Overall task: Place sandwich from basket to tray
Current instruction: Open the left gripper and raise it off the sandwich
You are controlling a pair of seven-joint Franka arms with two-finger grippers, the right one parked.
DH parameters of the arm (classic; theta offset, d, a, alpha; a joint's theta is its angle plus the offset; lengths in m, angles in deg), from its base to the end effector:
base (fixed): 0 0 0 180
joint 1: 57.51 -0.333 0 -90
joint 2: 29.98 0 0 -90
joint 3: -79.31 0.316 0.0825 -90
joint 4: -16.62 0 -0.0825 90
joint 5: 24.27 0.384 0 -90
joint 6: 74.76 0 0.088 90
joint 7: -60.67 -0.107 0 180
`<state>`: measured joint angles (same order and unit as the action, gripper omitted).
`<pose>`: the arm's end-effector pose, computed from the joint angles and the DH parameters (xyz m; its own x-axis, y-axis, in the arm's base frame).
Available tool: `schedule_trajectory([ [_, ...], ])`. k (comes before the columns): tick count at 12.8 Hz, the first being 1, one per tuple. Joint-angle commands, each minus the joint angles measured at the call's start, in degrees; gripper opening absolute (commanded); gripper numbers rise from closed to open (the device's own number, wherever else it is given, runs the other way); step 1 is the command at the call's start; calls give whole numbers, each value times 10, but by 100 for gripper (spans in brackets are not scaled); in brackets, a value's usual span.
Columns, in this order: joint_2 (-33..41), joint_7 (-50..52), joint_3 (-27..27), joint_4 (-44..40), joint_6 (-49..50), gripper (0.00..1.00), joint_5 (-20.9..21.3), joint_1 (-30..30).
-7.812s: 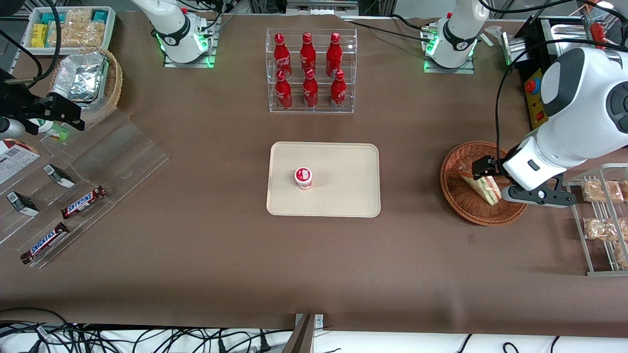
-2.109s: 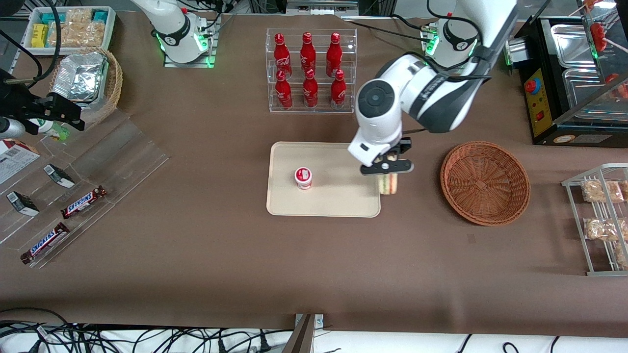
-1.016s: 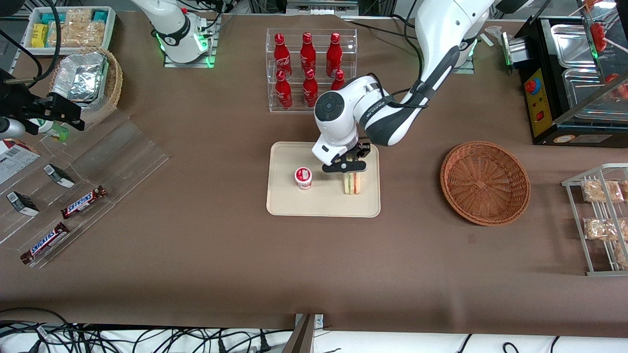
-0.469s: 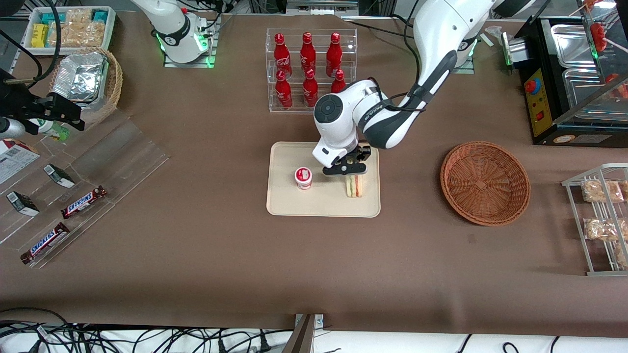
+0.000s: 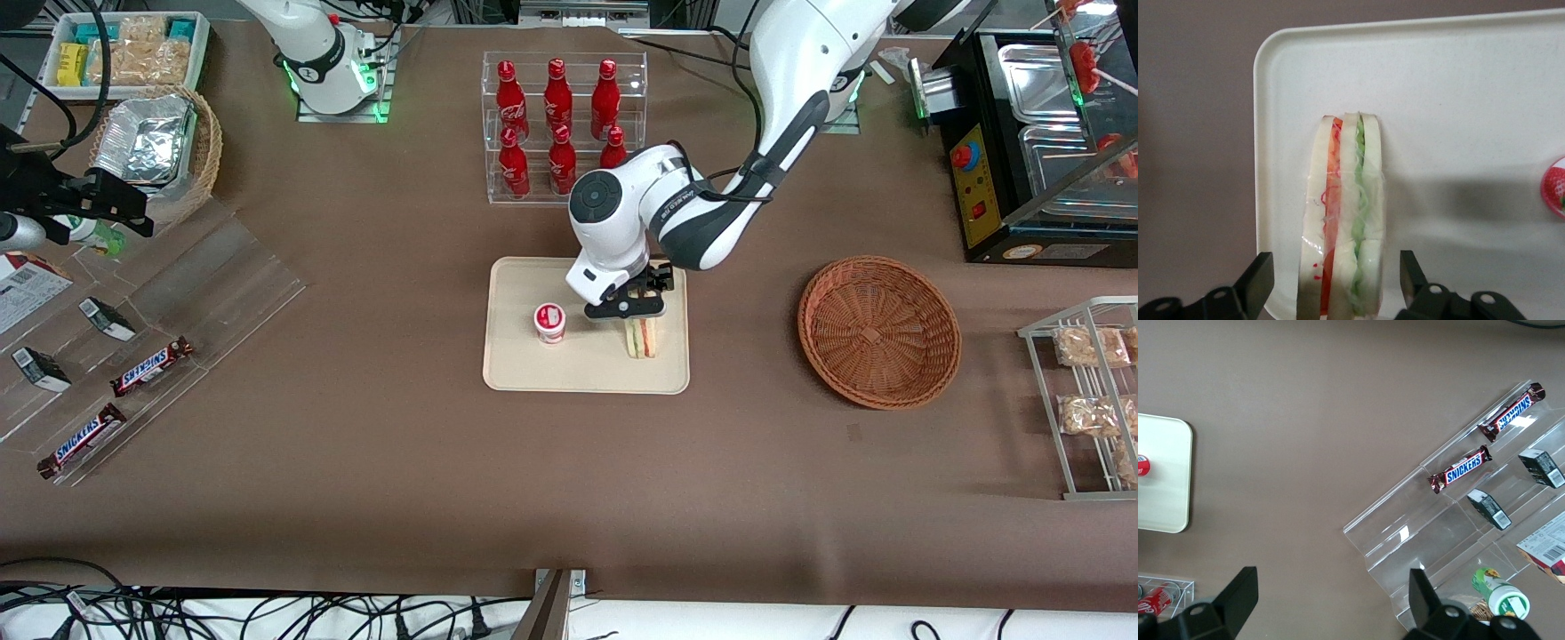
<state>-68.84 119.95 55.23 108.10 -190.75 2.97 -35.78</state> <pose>0.5135 -0.4393 0.2466 0.9990 0.0440 0.0109 0.0453 -0.9744 -0.2204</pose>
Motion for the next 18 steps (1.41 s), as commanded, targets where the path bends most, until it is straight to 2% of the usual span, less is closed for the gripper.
schedule_trajectory([
  [1,26,3,-3,-22,26,100,5,-2],
  [3,52,-14,-3,-42,50,100,-40,-17],
  [5,74,-76,-3,-70,87,100,-86,-47],
  [7,87,-128,-3,-98,118,100,-114,-81],
  [12,95,-202,-4,-164,180,100,-142,-148],
  [18,104,-267,-5,-169,211,100,-146,-199],
])
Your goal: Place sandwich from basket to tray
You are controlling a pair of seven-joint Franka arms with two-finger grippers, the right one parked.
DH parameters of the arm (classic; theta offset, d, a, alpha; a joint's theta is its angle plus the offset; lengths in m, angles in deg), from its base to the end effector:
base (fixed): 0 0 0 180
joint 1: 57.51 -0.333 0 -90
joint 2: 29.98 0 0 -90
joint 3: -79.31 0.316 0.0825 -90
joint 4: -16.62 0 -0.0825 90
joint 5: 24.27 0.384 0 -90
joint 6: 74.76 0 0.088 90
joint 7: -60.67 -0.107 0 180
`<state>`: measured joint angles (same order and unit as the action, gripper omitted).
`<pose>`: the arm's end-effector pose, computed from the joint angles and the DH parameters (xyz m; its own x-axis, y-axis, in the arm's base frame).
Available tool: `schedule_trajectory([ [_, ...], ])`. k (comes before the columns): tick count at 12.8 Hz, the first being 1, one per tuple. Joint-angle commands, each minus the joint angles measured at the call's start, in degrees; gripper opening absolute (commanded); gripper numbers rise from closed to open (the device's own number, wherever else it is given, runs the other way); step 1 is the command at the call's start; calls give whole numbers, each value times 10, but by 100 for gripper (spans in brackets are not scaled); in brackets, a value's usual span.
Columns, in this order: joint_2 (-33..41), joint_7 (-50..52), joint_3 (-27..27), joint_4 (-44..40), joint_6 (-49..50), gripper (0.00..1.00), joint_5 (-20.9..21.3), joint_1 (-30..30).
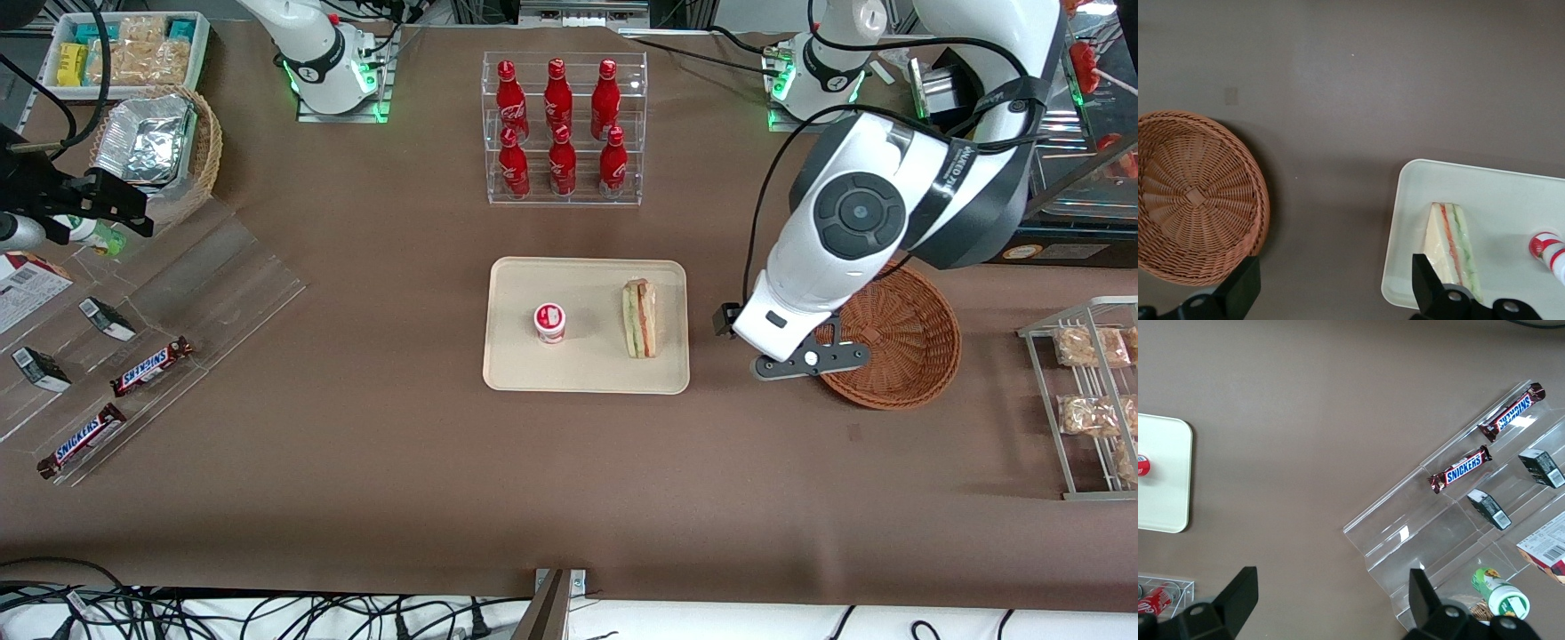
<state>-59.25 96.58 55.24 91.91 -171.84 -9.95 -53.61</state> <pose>0.6439 -0.2486 0.4558 0.9895 0.1373 -0.0460 0.1330 -0.9873 -0.0870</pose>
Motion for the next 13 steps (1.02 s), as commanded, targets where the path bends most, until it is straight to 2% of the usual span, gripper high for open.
schedule_trajectory([
  [1,10,-55,-8,-8,22,100,-19,-40],
  [5,31,-170,7,-8,42,100,-55,-68],
  [10,53,-289,101,-10,46,100,-101,-63],
  [13,54,-335,126,-11,58,100,-100,-60],
])
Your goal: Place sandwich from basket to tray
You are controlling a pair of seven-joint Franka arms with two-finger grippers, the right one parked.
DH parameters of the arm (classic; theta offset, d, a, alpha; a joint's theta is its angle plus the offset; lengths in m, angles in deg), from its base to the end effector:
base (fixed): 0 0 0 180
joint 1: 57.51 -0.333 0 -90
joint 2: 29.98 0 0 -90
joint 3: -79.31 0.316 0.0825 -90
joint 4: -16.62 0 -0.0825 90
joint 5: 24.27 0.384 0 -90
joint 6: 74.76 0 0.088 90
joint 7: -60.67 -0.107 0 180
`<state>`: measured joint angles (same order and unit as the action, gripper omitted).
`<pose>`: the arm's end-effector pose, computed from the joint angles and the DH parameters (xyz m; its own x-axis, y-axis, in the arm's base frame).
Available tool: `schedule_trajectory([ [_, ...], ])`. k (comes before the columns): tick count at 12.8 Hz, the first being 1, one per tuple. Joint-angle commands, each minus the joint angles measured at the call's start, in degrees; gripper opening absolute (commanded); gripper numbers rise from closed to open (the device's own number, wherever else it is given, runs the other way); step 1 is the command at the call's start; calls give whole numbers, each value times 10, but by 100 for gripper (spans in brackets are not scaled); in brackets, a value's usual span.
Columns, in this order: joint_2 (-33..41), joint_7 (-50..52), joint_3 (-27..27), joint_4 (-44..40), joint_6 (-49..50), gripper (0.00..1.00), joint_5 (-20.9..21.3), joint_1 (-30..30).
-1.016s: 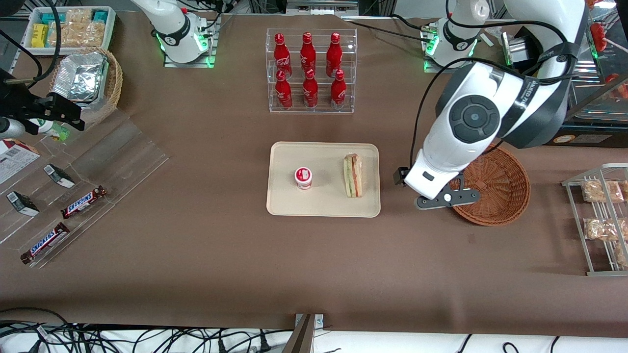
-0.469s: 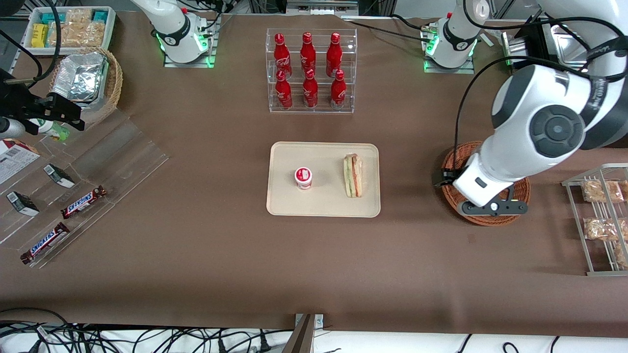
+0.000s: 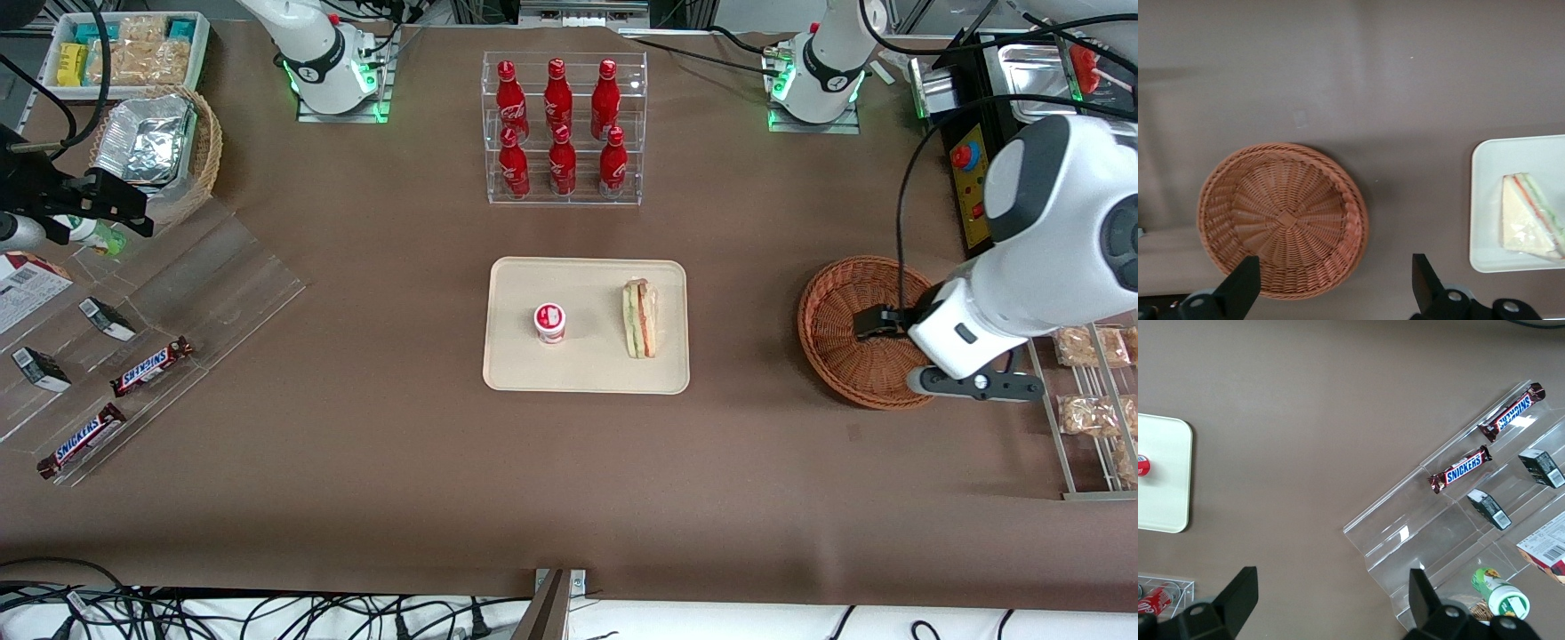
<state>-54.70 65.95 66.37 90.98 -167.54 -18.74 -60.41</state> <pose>0.6693 -0.0791 0.4958 0.9922 -0.0762 -0.0989 -0.0776 -0.9969 -0.0108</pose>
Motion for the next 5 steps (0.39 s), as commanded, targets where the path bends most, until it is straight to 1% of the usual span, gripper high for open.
schedule_trajectory([
  [1,13,-30,20,-2,15,100,-10,9],
  [2,18,-29,26,-2,15,100,-4,10],
  [5,19,-29,30,-2,15,100,-5,9],
])
